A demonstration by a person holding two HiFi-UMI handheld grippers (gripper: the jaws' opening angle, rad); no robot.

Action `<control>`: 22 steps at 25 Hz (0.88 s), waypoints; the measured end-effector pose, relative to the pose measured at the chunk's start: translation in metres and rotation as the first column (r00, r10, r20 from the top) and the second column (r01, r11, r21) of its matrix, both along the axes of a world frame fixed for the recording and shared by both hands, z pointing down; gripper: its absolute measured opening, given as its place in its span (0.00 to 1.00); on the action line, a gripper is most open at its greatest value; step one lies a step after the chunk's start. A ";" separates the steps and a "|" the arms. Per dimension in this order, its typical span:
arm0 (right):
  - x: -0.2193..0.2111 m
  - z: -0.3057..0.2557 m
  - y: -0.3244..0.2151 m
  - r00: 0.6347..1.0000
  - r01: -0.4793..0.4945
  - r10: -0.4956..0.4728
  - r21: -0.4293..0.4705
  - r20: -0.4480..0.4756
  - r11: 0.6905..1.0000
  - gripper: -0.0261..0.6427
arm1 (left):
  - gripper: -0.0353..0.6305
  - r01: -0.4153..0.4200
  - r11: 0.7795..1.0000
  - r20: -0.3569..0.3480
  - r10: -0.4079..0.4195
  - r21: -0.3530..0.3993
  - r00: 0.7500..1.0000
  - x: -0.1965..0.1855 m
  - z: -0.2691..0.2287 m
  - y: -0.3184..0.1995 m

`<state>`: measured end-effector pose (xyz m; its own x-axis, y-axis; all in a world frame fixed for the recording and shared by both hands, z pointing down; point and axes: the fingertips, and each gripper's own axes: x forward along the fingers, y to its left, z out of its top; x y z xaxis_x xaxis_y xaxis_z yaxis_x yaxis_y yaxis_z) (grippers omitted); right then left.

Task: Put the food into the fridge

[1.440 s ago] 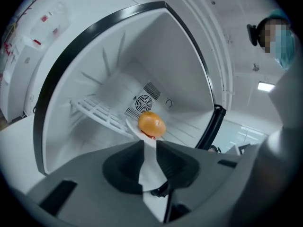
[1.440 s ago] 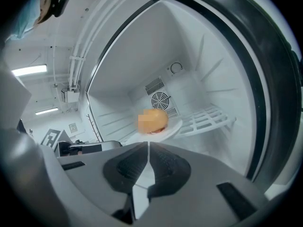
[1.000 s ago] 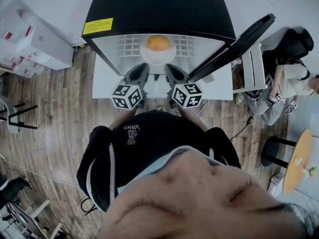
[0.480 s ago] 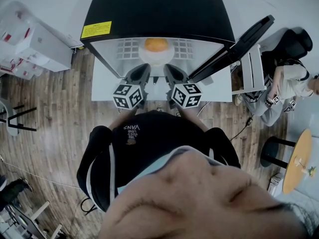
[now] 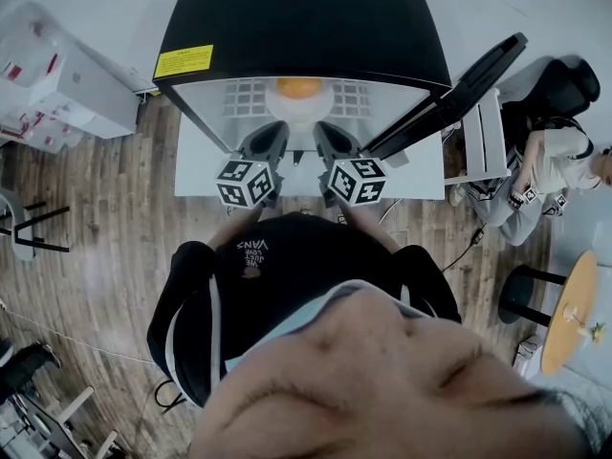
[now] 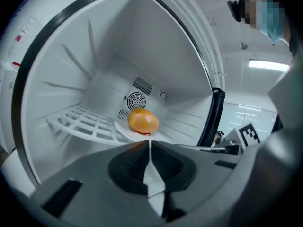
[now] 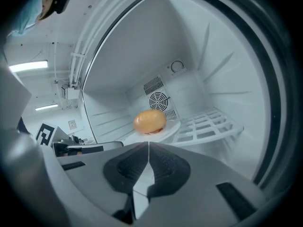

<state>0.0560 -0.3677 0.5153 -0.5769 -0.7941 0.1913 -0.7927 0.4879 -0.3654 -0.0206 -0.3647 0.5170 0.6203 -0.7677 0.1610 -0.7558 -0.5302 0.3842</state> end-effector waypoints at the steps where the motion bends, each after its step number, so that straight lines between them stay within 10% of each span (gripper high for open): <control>1: 0.000 0.000 -0.001 1.000 0.000 0.000 0.001 -0.001 1.000 0.07 | 0.09 0.001 1.000 0.000 -0.001 0.000 1.000 0.000 0.000 -0.001; 22: -0.007 -0.002 -0.020 1.000 0.019 -0.018 0.007 -0.012 1.000 0.07 | 0.09 0.017 1.000 0.012 -0.017 0.002 1.000 -0.003 -0.005 -0.021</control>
